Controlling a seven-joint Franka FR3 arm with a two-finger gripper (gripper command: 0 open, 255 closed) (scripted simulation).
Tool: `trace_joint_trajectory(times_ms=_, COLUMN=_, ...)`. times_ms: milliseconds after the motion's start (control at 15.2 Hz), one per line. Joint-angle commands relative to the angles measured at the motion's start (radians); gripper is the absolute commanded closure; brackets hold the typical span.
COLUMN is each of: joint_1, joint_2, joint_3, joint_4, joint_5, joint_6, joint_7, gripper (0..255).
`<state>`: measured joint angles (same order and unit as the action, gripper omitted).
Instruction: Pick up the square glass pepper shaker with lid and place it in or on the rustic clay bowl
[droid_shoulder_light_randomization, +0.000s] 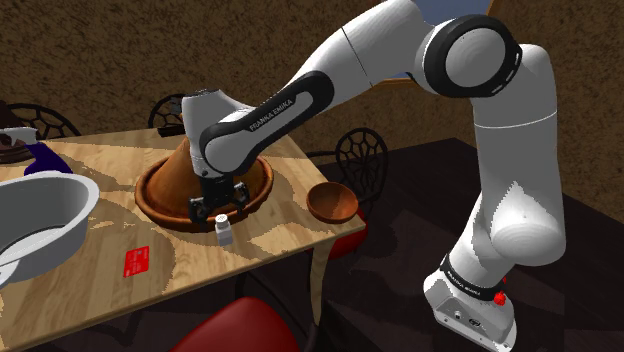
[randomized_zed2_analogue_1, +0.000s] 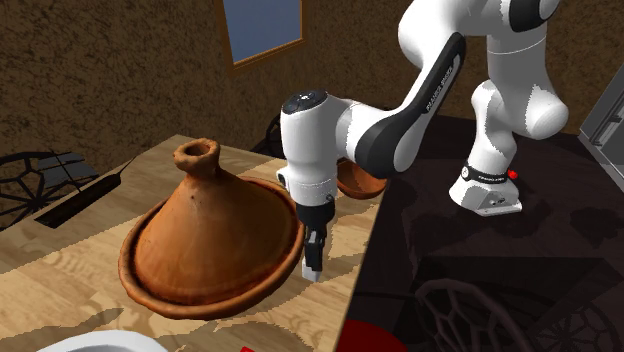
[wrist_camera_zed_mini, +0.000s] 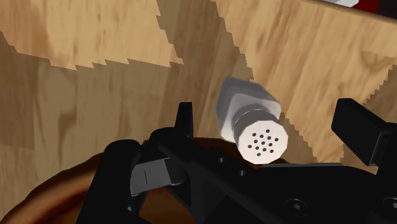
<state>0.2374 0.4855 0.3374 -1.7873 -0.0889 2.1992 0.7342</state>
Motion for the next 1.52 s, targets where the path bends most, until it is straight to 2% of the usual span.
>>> trace_joint_trajectory(times_ms=0, joint_1=0.004, joint_2=0.017, joint_3=-0.004, joint_4=-0.002, joint_5=-0.006, joint_6=0.019, joint_7=0.004, gripper=0)
trace_joint_trajectory(times_ms=264, joint_1=0.01, joint_2=0.043, joint_3=-0.009, joint_4=-0.014, joint_5=-0.016, joint_6=0.056, joint_7=0.01, gripper=0)
trace_joint_trajectory(times_ms=726, joint_1=0.01, joint_2=0.044, joint_3=-0.009, joint_4=-0.013, joint_5=-0.016, joint_6=0.056, joint_7=0.01, gripper=0)
trace_joint_trajectory(times_ms=792, joint_1=0.01, joint_2=0.044, joint_3=-0.009, joint_4=-0.013, joint_5=-0.016, joint_6=0.056, joint_7=0.01, gripper=255)
trace_joint_trajectory(times_ms=1452, joint_1=0.009, joint_2=0.035, joint_3=-0.007, joint_4=-0.012, joint_5=-0.013, joint_6=0.046, joint_7=0.009, gripper=255)
